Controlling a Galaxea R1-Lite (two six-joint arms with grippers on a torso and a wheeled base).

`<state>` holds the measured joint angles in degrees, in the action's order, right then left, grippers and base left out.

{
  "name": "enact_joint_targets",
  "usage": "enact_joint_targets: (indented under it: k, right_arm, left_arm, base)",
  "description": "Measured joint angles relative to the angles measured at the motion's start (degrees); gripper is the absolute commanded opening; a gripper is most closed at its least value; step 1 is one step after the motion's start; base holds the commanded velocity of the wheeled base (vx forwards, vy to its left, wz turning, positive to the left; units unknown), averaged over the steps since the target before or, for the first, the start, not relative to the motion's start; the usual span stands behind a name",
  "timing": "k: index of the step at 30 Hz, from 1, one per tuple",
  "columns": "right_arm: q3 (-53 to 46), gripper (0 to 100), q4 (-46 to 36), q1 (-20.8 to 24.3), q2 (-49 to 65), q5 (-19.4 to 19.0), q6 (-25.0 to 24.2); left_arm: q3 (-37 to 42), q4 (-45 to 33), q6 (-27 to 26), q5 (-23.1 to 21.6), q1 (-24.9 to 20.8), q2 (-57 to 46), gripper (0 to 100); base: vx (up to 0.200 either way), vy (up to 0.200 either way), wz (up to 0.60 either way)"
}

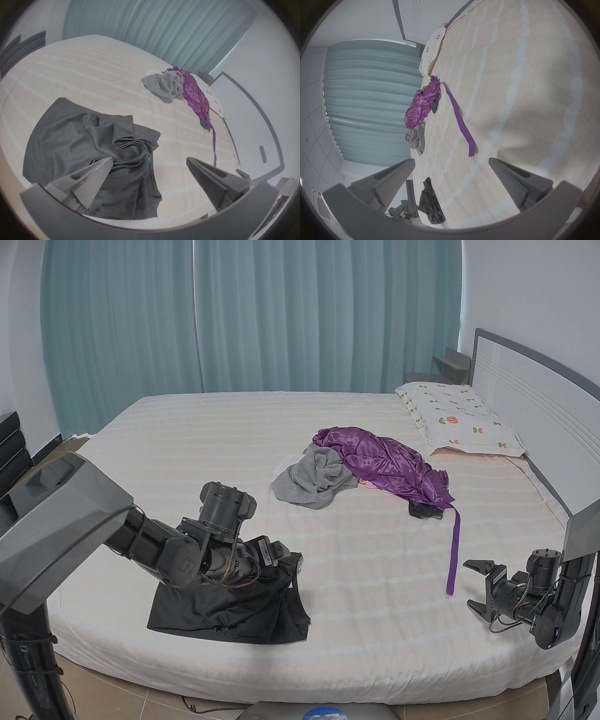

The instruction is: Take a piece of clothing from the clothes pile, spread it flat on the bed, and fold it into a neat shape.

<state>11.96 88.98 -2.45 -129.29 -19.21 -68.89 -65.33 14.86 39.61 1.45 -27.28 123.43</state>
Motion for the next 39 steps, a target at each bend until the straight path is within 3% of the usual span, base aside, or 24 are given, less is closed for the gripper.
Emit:
enact_joint_targets:
  k: [8, 14, 19, 24, 33, 39]
  right_arm:
    - [-0.11, 100, 0.0, 0.0, -0.06, -0.05, 0.57]
    - [-0.17, 100, 0.0, 0.0, -0.09, -0.07, 0.68]
    - [-0.2, 100, -0.02, 0.02, -0.09, -0.07, 0.71]
    - [-0.2, 100, -0.02, 0.0, -0.09, -0.09, 0.71]
    - [-0.17, 100, 0.0, 0.04, -0.09, -0.11, 0.71]
    - [-0.13, 100, 0.0, 0.02, -0.09, -0.11, 0.71]
  left_arm:
    - [7.28, -0.13, 6.9, -6.01, 6.56, -7.22, 100]
    - [13.54, 1.61, 10.73, -7.22, 11.35, -10.45, 100]
    - [17.92, 4.95, 15.1, -11.81, 14.09, -11.69, 100]
    - [21.64, 8.24, 16.31, -18.18, 17.34, -12.63, 100]
    - [23.99, 9.0, 16.97, -25.83, 21.25, -12.9, 100]
    - [24.73, 9.03, 17.24, -26.62, 22.08, -12.61, 100]
  base:
    - [0.0, 0.0, 0.0]
    - [0.0, 0.0, 0.0]
    - [0.0, 0.2, 0.0]
    - [0.0, 0.2, 0.0]
    - [0.0, 0.2, 0.0]
    - [0.0, 0.2, 0.0]
